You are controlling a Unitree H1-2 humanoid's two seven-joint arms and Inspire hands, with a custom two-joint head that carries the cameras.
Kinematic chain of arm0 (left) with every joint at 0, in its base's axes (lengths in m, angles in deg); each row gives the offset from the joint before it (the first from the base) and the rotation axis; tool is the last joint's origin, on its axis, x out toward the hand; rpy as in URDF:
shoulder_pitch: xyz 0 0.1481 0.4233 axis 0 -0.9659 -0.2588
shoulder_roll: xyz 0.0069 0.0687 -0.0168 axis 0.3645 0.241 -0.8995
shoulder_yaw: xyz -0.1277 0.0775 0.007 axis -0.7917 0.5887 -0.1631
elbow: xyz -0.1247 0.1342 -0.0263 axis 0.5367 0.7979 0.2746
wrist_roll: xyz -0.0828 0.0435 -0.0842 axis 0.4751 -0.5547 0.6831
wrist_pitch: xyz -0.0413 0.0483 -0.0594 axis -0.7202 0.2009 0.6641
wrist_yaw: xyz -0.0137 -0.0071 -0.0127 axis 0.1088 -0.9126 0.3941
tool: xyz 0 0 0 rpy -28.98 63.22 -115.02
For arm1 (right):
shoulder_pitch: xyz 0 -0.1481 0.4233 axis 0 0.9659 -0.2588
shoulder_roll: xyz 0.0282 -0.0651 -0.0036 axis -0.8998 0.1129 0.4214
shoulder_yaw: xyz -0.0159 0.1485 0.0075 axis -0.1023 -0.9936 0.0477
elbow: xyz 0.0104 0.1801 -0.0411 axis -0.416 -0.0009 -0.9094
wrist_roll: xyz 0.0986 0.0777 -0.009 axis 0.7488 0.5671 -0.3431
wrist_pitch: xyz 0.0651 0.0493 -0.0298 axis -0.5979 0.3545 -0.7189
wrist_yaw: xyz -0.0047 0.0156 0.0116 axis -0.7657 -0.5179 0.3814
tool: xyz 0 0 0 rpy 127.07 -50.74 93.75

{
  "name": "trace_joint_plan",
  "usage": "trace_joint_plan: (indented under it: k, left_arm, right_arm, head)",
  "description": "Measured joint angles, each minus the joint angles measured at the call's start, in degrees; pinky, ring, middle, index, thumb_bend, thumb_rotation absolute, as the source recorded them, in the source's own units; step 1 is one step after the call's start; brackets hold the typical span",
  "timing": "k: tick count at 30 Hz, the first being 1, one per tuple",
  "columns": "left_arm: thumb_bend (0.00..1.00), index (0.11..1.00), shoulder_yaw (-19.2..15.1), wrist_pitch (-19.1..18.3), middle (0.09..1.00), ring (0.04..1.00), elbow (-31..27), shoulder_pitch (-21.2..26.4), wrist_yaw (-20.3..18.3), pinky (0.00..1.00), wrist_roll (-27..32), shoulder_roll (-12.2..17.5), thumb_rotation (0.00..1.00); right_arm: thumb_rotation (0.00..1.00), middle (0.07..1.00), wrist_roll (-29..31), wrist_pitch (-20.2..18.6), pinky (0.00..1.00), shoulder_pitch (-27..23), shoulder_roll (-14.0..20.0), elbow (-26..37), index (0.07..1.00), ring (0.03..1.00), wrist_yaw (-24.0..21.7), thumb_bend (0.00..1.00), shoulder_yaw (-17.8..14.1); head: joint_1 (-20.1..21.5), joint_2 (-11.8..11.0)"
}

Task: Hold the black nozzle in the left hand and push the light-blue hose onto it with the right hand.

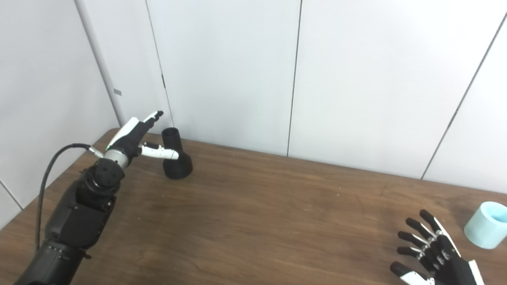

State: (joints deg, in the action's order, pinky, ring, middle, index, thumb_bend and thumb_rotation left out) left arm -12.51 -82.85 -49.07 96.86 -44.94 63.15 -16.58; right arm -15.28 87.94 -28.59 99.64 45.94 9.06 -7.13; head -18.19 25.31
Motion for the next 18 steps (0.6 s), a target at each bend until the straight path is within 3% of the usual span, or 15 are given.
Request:
trace_joint_plan:
  k: [18]
  left_arm:
    - [1.00,0.979,1.59,-0.09,1.000,1.000,5.71,-0.19,3.01,1.00,0.04,-1.16,0.23]
  right_arm:
    - [0.25,0.836,0.30,-0.06,0.62,0.20,0.03,0.54,0.915,0.747,0.06,0.76,-0.30]
  head:
    - [0.09,0.88]
